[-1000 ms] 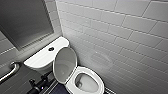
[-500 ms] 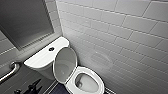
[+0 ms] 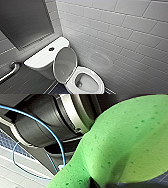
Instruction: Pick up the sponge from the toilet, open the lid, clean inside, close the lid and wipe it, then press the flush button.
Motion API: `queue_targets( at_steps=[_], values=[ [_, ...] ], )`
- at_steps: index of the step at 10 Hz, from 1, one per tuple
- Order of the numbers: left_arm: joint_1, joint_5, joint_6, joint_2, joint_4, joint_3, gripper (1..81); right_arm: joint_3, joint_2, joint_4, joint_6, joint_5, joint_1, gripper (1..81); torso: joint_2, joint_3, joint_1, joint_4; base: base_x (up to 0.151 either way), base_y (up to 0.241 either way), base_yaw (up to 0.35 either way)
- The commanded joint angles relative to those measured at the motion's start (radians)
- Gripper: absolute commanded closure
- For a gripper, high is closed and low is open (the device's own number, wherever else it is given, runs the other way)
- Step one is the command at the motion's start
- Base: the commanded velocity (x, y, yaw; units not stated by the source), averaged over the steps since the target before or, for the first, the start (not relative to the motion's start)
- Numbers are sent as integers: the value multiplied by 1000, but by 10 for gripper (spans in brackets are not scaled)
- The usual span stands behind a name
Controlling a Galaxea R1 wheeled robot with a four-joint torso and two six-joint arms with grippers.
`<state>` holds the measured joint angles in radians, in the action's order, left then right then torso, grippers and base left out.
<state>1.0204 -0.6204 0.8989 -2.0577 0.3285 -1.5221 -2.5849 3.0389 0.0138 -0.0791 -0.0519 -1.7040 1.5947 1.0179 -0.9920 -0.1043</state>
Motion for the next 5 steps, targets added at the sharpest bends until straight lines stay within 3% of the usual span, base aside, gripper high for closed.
queue_targets(
  at_steps=[1,2,3,5],
  values=[
    [89,399,5,-117,454,-56,10,13,-29,-28,18,66,5,811,0,0,0,0,0,0,0],
    [124,562,5,-168,527,-59,10,20,-35,-58,18,66,13,811,0,0,0,0,0,0,0],
    [163,647,3,-202,590,-55,10,25,-38,-87,18,66,19,811,0,0,0,0,0,0,0],
    [237,752,-11,-251,667,-58,10,23,-39,-120,18,64,26,811,0,0,0,0,0,0,0]
  ],
)
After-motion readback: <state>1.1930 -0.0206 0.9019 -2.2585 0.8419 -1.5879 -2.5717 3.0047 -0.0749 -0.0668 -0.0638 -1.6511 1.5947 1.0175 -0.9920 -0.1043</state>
